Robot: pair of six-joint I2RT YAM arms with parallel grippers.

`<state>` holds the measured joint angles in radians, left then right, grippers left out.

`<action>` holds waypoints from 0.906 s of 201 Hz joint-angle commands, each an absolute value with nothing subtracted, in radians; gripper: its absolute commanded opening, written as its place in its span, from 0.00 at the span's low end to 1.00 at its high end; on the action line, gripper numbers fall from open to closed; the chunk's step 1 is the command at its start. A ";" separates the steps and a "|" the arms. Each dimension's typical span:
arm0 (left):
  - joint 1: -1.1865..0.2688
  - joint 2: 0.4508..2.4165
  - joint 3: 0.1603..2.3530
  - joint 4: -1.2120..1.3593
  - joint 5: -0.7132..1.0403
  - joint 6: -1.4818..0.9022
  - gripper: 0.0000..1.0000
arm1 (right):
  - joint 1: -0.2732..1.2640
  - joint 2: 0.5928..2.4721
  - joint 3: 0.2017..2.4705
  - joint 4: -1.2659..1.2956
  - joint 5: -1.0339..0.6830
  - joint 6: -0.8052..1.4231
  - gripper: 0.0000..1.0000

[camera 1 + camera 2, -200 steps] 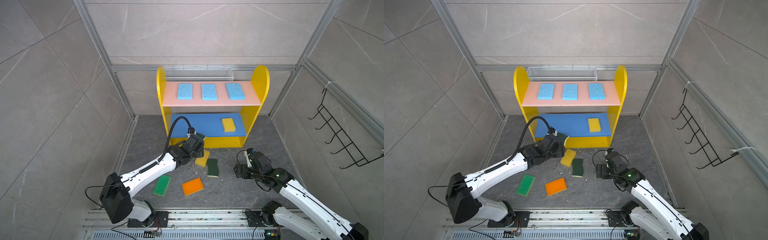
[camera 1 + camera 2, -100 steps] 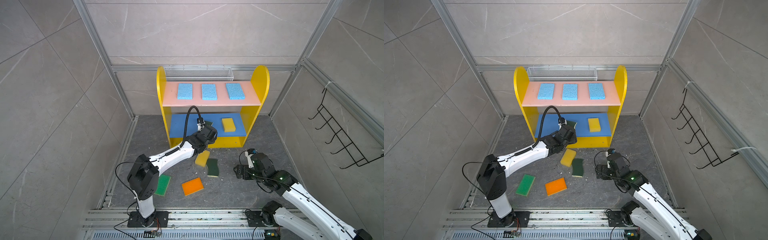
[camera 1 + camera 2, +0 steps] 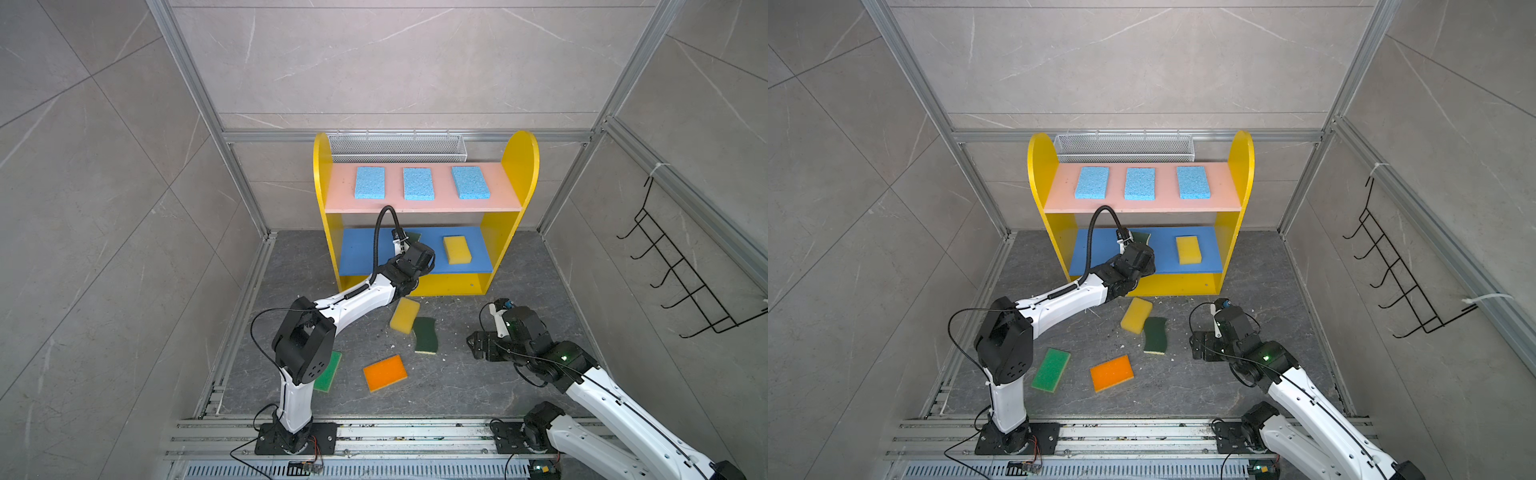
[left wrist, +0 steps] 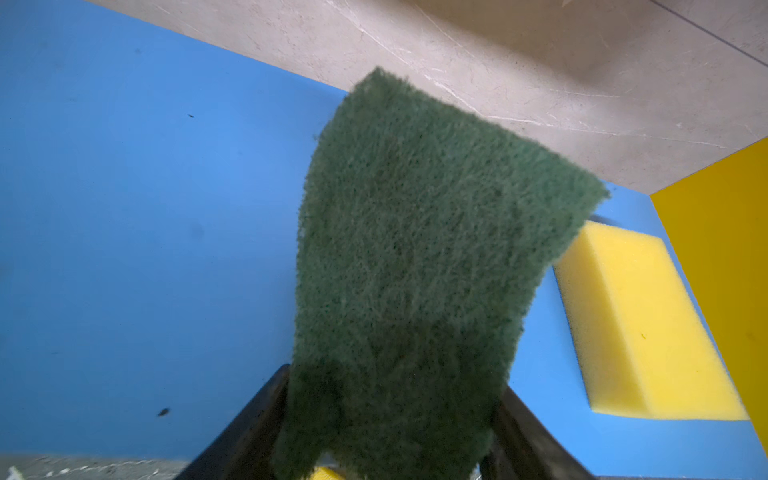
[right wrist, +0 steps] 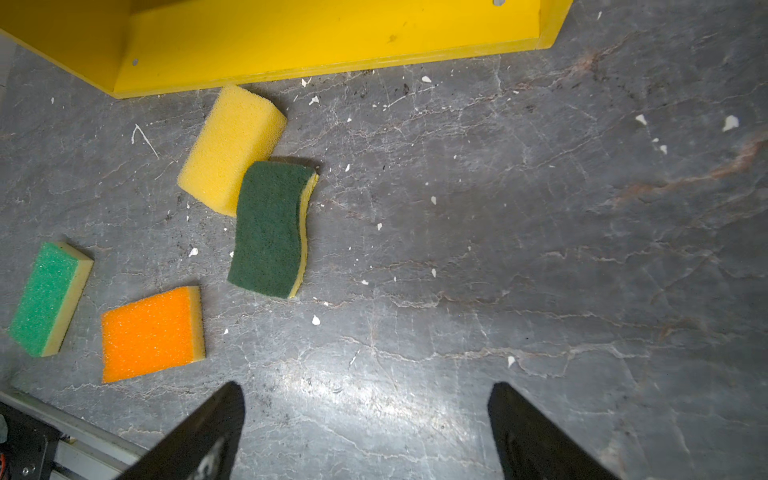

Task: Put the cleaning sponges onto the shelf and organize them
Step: 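Carry the dark-green scouring pad with the left gripper over the blue shelf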

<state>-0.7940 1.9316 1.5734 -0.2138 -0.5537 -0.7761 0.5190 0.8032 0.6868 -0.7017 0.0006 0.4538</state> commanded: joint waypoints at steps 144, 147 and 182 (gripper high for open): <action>-0.777 2.044 1.713 -0.274 -0.612 -0.878 0.86 | 0.525 0.843 0.712 -0.710 -0.031 0.470 0.94; -0.777 2.045 1.715 -0.277 -0.614 -0.879 0.86 | 0.525 0.844 0.711 -0.709 -0.032 0.470 0.94; -0.776 2.048 1.736 -0.312 -0.622 -0.882 0.86 | 0.525 0.848 0.713 -0.705 -0.035 0.475 0.94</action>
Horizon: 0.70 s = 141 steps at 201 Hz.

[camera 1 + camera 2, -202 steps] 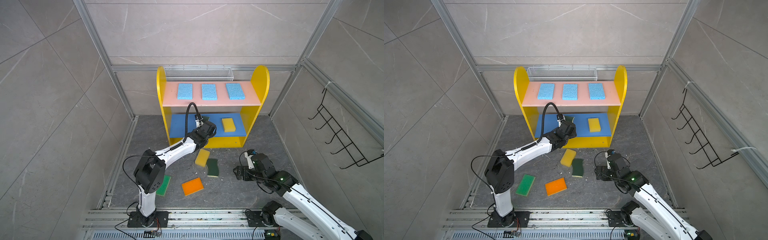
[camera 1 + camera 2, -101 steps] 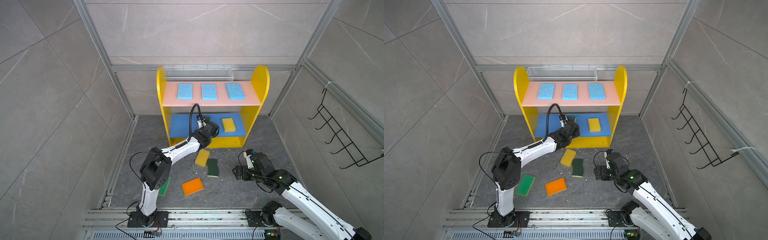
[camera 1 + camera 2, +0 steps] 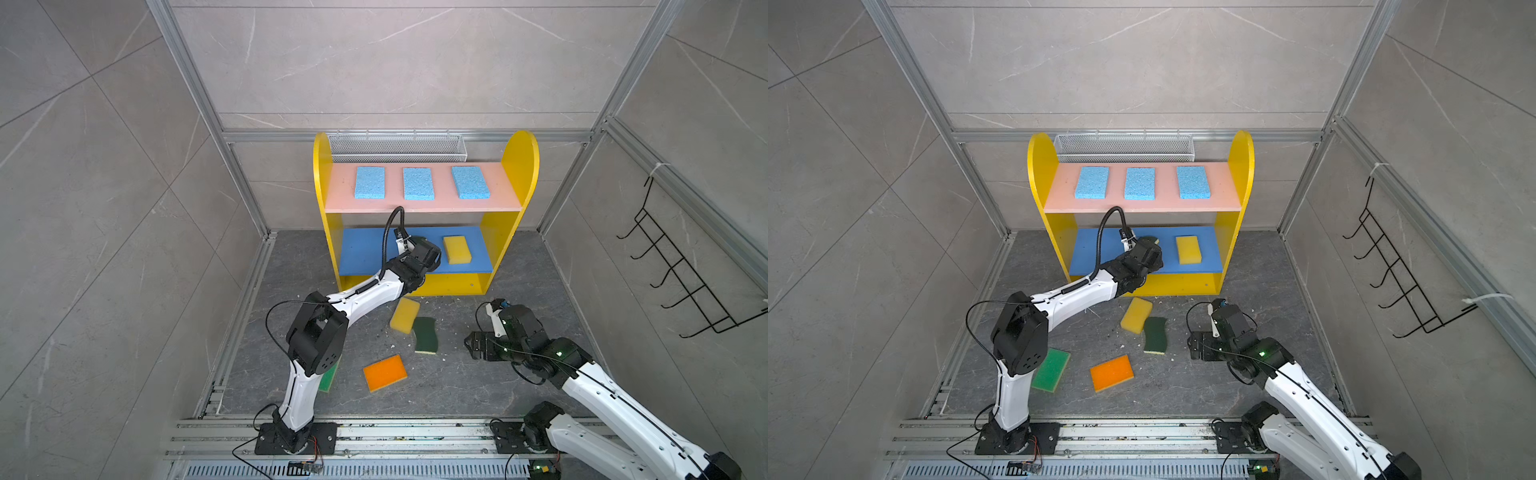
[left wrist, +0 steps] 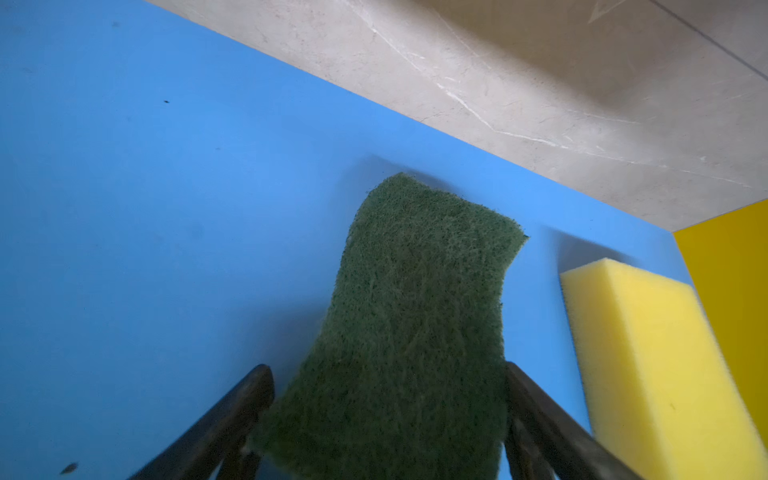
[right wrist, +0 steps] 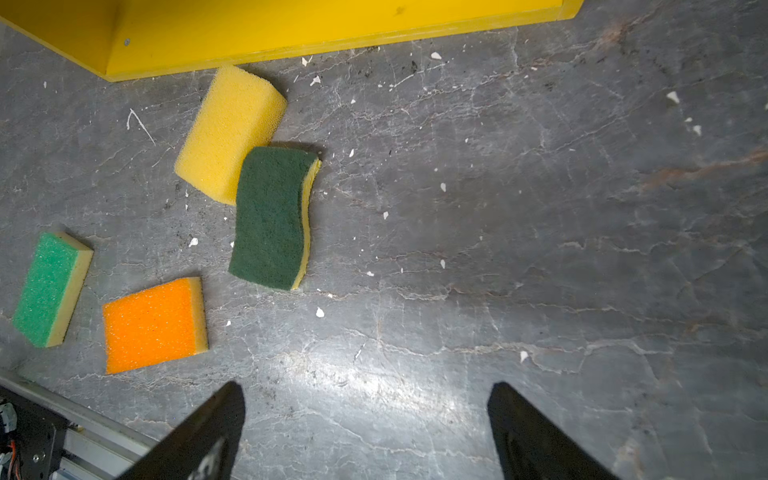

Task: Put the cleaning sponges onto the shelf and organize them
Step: 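Carry the dark-green scouring pad with the left gripper over the blue shelf, then lower the scouring pad onto the blue shelf, open the left gripper, withdraw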

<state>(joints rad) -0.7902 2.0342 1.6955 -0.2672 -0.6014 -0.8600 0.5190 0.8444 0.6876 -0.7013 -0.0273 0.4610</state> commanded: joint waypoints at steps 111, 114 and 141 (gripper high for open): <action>-0.781 2.157 1.902 -0.536 -0.683 -0.976 0.78 | 0.525 0.835 0.712 -0.722 -0.032 0.479 0.94; -0.781 2.159 1.907 -0.548 -0.689 -0.983 0.78 | 0.524 0.835 0.711 -0.723 -0.032 0.479 0.94; -0.788 2.160 1.918 -0.619 -0.752 -1.033 0.80 | 0.526 0.826 0.708 -0.729 -0.030 0.480 0.94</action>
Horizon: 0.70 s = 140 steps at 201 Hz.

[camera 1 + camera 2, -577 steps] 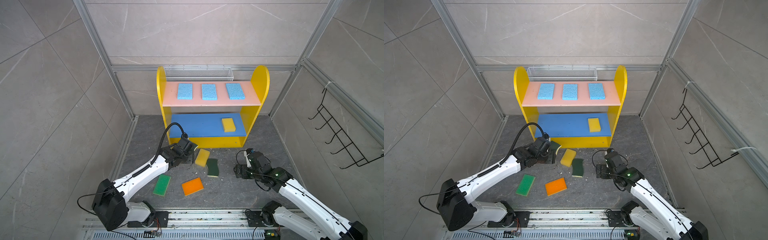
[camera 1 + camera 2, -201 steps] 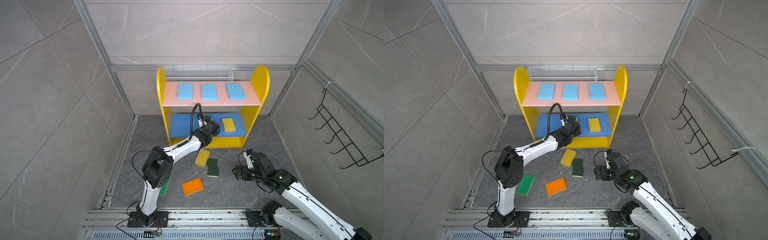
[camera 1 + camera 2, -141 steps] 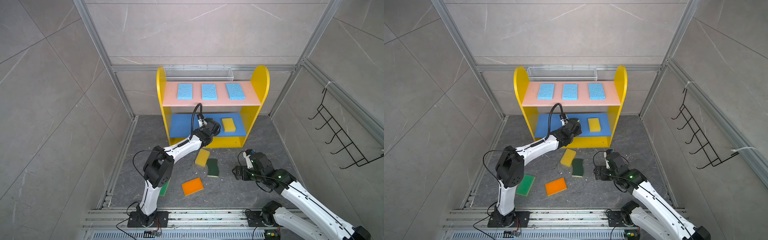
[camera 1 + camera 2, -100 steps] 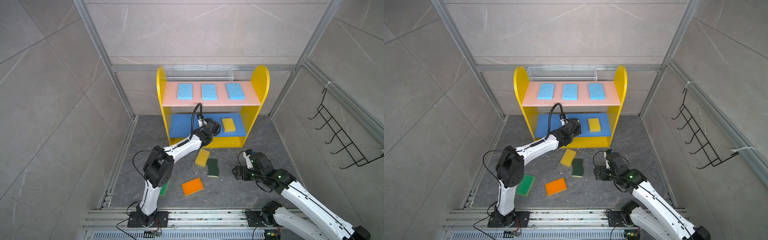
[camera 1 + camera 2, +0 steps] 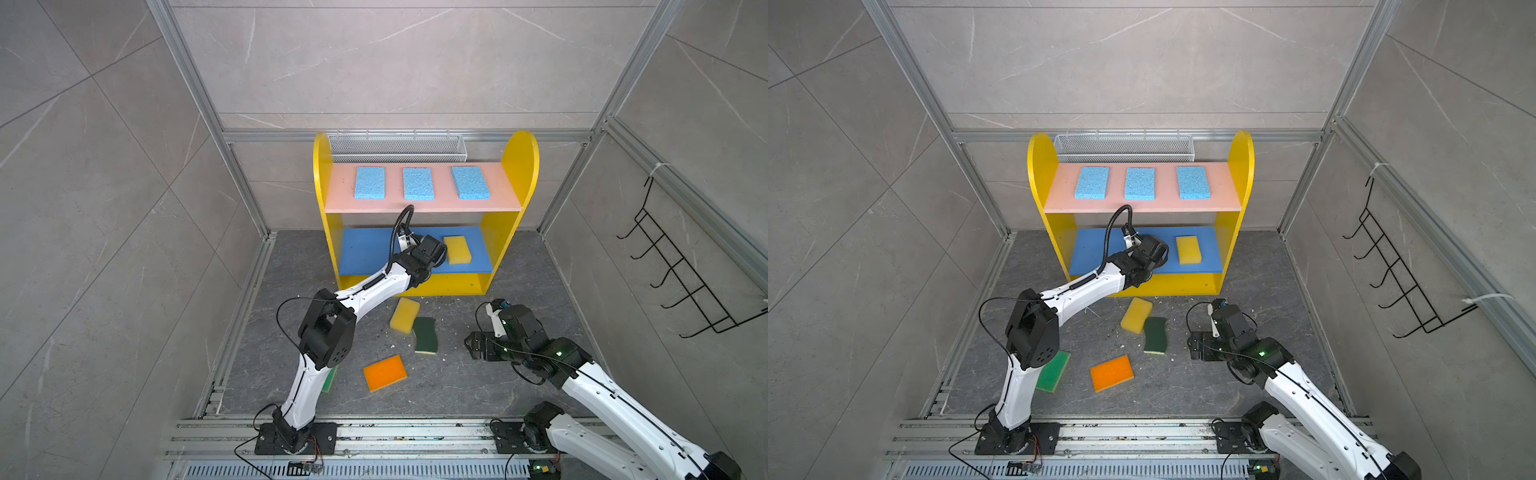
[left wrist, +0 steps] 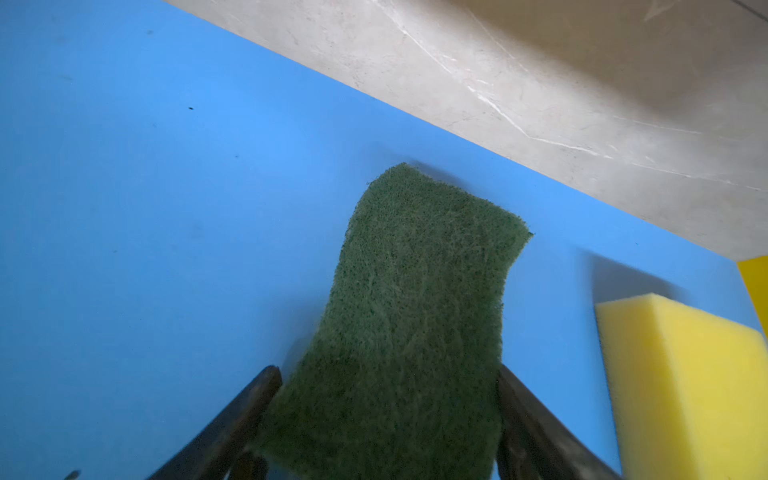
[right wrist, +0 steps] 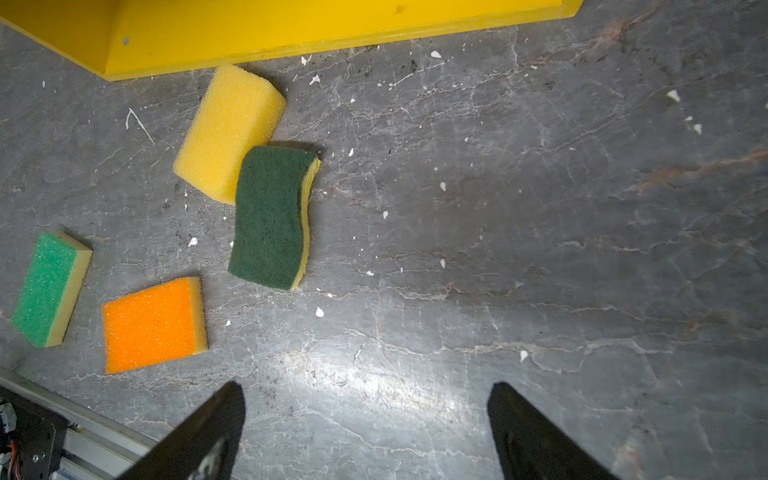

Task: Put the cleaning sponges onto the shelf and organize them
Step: 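Lower the scouring pad onto the blue shelf, open the left gripper, withdraw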

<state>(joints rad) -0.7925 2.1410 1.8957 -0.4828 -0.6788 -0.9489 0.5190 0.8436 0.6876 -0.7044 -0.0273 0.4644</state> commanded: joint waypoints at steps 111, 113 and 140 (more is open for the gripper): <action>-0.804 2.147 1.885 -0.524 -0.654 -1.032 0.92 | 0.525 0.786 0.704 -0.757 -0.021 0.484 0.94; -0.804 2.145 1.883 -0.519 -0.653 -1.031 0.92 | 0.525 0.786 0.704 -0.757 -0.021 0.485 0.94; -0.809 2.121 1.867 -0.488 -0.637 -1.018 0.91 | 0.525 0.774 0.700 -0.762 -0.018 0.489 0.94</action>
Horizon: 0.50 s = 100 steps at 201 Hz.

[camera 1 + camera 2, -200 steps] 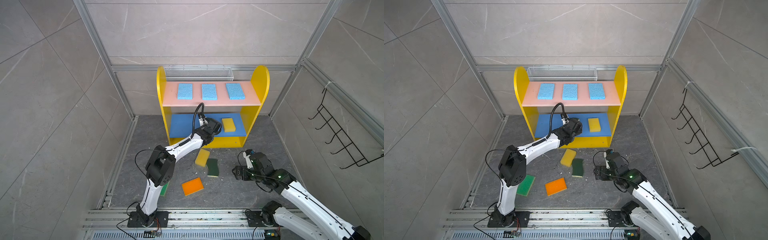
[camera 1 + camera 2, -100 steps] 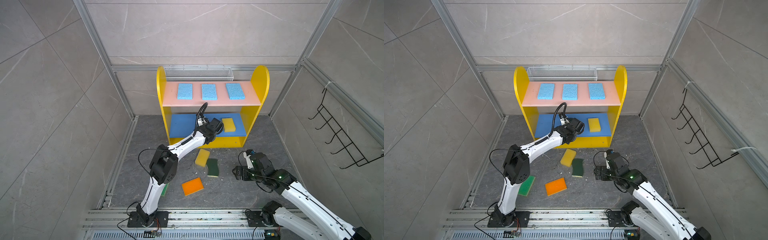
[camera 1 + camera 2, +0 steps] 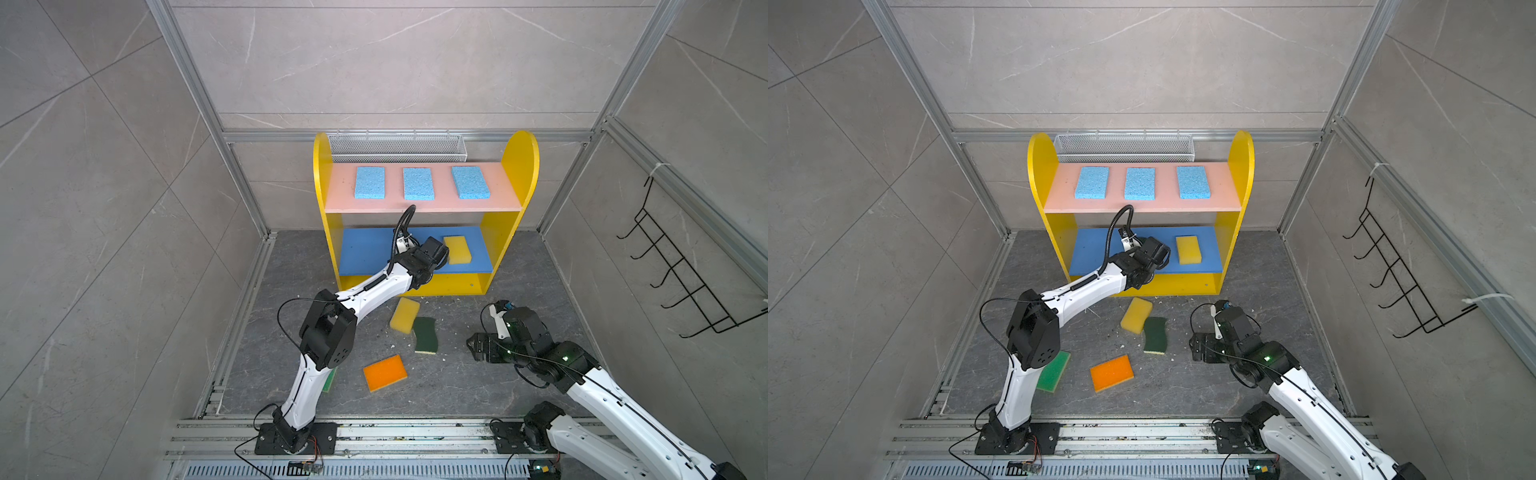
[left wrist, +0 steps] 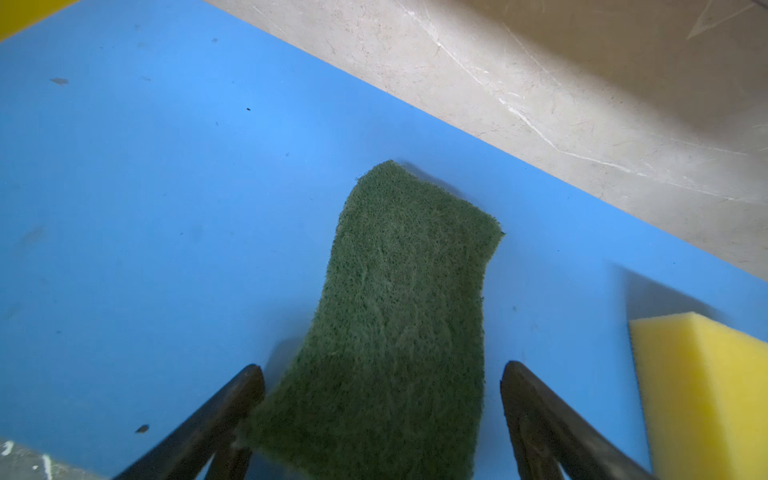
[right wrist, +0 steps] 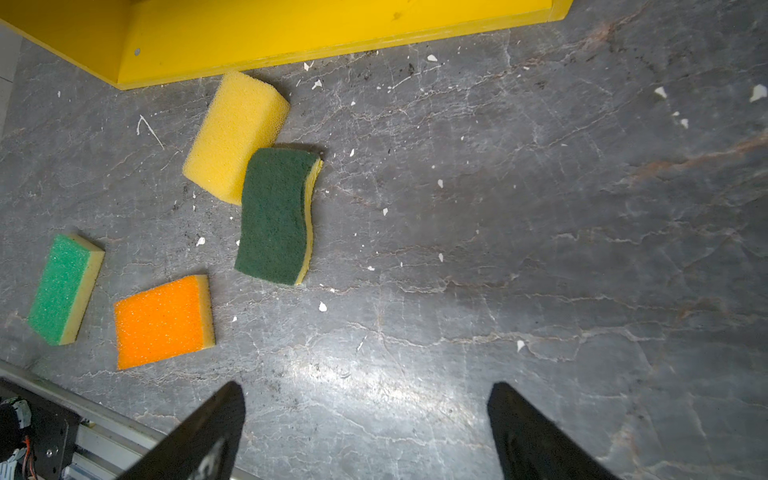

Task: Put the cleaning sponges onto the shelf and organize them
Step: 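Lower the scouring pad onto the blue shelf, open the left gripper, withdraw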

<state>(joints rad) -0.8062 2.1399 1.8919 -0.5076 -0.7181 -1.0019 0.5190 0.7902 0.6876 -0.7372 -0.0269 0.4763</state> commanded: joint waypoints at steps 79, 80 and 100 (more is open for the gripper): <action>-0.811 2.042 1.778 -0.486 -0.659 -1.026 0.92 | 0.524 0.752 0.691 -0.768 -0.028 0.504 0.94; -0.811 2.040 1.775 -0.486 -0.660 -1.026 0.92 | 0.525 0.752 0.691 -0.767 -0.028 0.504 0.94; -0.818 1.982 1.723 -0.483 -0.679 -1.009 0.92 | 0.525 0.760 0.689 -0.764 -0.025 0.509 0.94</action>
